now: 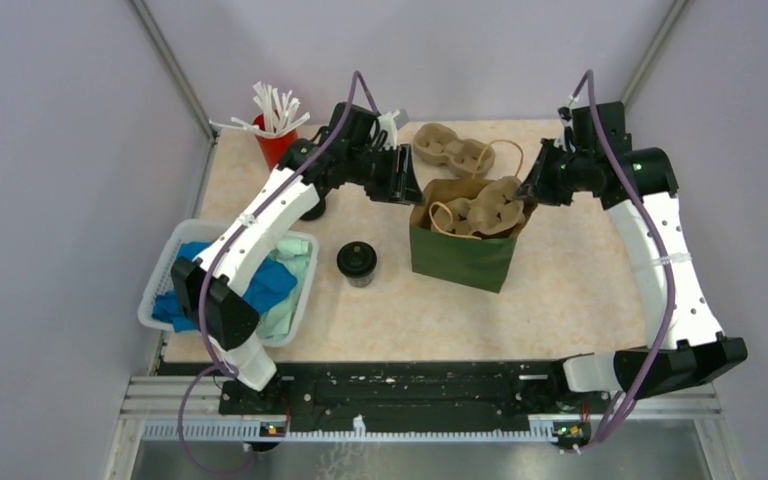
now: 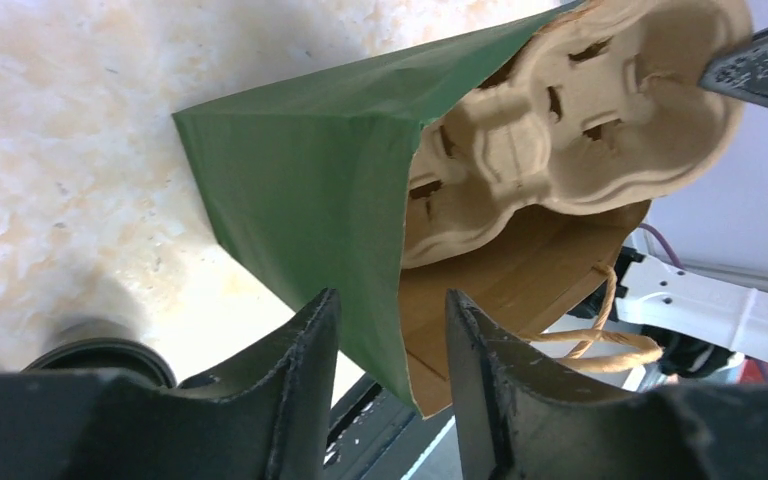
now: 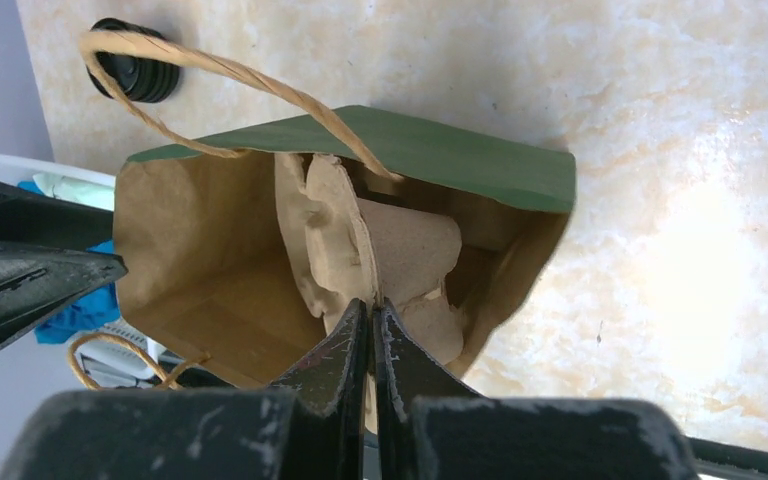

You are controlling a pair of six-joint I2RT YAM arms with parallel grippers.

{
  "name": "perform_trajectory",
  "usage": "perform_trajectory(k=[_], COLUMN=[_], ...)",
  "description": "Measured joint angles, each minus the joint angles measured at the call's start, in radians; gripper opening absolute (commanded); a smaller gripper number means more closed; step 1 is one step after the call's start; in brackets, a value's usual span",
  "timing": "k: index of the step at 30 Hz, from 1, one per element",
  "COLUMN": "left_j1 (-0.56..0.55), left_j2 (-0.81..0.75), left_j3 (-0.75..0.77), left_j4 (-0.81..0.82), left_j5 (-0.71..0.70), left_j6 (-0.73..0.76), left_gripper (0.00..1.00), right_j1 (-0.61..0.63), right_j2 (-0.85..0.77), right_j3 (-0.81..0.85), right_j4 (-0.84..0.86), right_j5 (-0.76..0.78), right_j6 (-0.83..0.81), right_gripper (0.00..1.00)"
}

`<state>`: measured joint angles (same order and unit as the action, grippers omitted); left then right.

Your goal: Pack the takeout coffee

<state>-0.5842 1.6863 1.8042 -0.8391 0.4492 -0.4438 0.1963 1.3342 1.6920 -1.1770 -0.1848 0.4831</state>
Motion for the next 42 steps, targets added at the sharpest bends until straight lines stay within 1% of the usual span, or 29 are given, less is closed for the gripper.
perform_trajectory(k=[2, 9, 14, 20, 25, 34, 35, 37, 38, 41, 42], left_j1=[0.000, 0.000, 0.000, 0.000, 0.000, 0.000, 0.000, 0.001, 0.001, 0.002, 0.002], left_j2=[0.007, 0.026, 0.026, 0.026, 0.026, 0.026, 0.026, 0.026, 0.026, 0.026, 0.026], left_j3=[-0.003, -0.017, -0.017, -0.017, -0.016, -0.007, -0.007, -0.007, -0.007, -0.007, -0.007], left_j4=[0.013, 0.034, 0.039, 0.039, 0.038, 0.030, 0.030, 0.030, 0.030, 0.030, 0.030], left_j5=[0.024, 0.110, 0.138, 0.143, 0.156, 0.164, 0.164, 0.164, 0.164, 0.164, 0.164], left_j6=[-0.008, -0.027, -0.029, -0.026, -0.014, 0.009, 0.010, 0.013, 0.013, 0.013, 0.016], left_gripper=[0.42, 0.34, 0.32, 0.29, 0.29, 0.28, 0.28, 0.28, 0.28, 0.33, 0.36], right_j1=[0.022, 0.051, 0.051, 0.051, 0.051, 0.051, 0.051, 0.051, 0.051, 0.051, 0.051], right_j2=[0.013, 0.046, 0.033, -0.055, -0.068, -0.102, -0.107, -0.117, -0.122, -0.125, -0.124], right_j3=[0.012, 0.050, 0.029, -0.121, -0.174, -0.213, -0.219, -0.235, -0.246, -0.256, -0.248], right_j4=[-0.003, -0.008, -0.004, 0.069, 0.110, 0.148, 0.153, 0.164, 0.170, 0.135, 0.111], right_j5=[0.011, 0.069, 0.090, 0.085, 0.087, 0.097, 0.097, 0.098, 0.101, 0.137, 0.151], right_j6=[0.000, 0.039, 0.127, 0.222, 0.256, 0.283, 0.287, 0.294, 0.300, 0.291, 0.285], right_gripper=[0.00, 0.00, 0.00, 0.00, 0.00, 0.00, 0.03, 0.31, 0.39, 0.56, 0.60])
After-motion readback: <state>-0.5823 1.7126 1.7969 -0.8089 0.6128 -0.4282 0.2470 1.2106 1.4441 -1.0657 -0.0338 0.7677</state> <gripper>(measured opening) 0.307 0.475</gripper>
